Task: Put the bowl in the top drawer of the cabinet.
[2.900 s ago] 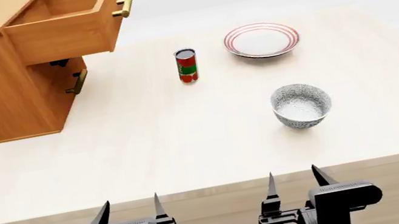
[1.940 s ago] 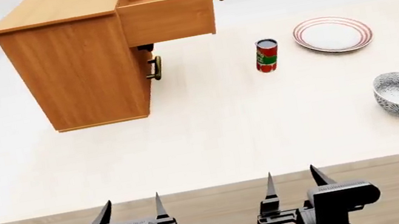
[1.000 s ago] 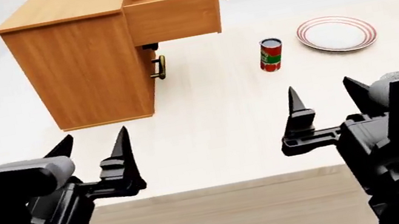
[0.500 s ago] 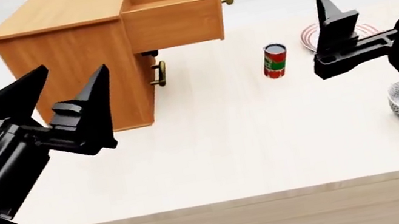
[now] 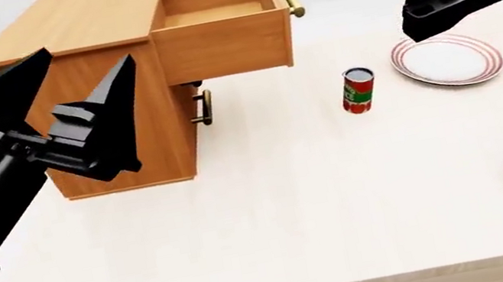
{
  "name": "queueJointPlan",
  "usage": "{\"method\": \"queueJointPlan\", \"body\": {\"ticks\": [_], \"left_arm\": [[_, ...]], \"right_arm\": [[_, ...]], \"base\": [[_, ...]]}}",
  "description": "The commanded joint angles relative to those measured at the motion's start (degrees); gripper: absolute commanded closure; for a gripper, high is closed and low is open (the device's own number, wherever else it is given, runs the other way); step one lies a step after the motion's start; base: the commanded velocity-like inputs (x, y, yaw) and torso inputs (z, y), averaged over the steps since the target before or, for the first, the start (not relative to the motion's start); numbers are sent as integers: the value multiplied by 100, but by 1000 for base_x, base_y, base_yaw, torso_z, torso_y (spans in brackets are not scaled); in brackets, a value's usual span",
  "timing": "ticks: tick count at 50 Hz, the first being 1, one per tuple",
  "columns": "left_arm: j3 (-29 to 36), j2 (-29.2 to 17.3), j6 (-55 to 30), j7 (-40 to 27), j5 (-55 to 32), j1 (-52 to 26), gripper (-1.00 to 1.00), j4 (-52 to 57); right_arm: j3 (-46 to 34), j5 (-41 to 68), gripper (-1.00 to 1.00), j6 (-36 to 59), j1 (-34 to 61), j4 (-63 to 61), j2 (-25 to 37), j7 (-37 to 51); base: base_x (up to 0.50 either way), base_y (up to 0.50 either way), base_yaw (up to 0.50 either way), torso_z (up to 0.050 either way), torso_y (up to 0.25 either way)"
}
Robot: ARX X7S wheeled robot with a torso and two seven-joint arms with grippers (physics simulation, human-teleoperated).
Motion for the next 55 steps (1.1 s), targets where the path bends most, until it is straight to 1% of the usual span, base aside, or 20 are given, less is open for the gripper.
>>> {"method": "queueJointPlan", "body": {"ticks": [1,16,30,49,55], "left_arm": [[119,-47,-12,1,-16,-203,-100,-47],[216,-63,18,-37,-63,-349,-100,-66],[332,-40,133,158,154,-375,-100,-97],[341,-78,205,118,95,-386,-100,-71],[317,-114,200,19,-48,-455,-100,-64]], "right_arm": [[-297,-209,-100,-189,183,125,111,-218],[-565,-566,-100,-448,262,210,263,-487],[-750,-734,-100,-559,413,288,374,-603],[-825,-723,-100,-632,466,298,478,-599],[-814,-628,-100,-572,561,320,517,-536]], "base": [[223,51,0,0,0],[225,50,0,0,0],[257,23,0,0,0],[294,1,0,0,1],[308,0,0,0,0]]}}
